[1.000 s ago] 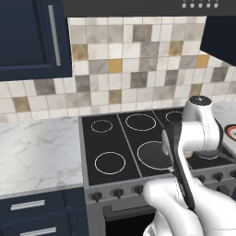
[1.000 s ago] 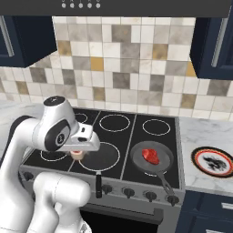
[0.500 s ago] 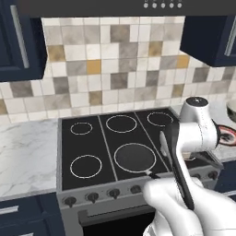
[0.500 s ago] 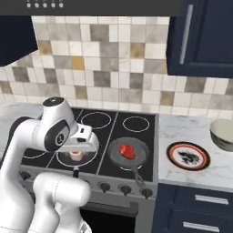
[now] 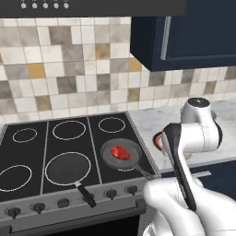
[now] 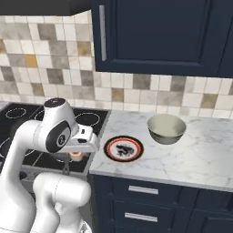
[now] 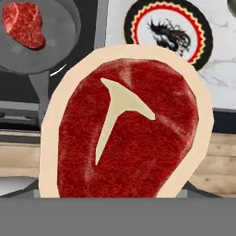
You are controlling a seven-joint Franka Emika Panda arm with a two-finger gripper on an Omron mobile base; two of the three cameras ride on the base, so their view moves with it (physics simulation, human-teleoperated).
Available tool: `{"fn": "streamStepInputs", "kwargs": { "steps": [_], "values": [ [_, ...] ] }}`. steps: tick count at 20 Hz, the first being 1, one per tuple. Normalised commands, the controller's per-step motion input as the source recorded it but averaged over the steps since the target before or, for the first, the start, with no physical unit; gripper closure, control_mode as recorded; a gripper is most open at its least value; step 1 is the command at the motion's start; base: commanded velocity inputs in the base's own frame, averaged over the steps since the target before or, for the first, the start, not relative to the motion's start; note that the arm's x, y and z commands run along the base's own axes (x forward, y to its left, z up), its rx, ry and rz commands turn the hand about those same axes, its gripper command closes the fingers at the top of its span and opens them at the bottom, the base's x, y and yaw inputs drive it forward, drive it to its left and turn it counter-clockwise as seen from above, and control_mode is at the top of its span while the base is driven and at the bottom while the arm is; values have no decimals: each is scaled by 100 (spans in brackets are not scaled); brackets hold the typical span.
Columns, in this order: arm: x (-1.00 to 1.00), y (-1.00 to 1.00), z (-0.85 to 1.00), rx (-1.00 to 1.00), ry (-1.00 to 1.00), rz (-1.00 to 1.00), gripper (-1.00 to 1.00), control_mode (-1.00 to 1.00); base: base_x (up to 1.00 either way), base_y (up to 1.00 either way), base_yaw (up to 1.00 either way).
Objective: Place one of the steaks on the plate and the other in the bowl. Then place the bowl in the fridge.
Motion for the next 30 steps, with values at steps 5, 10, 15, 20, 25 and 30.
{"fn": "streamStepInputs", "kwargs": {
  "steps": [5,10,15,20,25,30],
  "values": [
    [0,0,0,0,0,0,100,100,41,-86,-1],
    [0,0,0,0,0,0,100,100,42,-21,8],
    [0,0,0,0,0,0,100,100,60,-48,6],
    [0,0,0,0,0,0,100,100,10,-55,-1],
    [0,0,0,0,0,0,100,100,-10,-67,-2],
    [0,0,0,0,0,0,100,100,40,-3,4]
  ]
}}
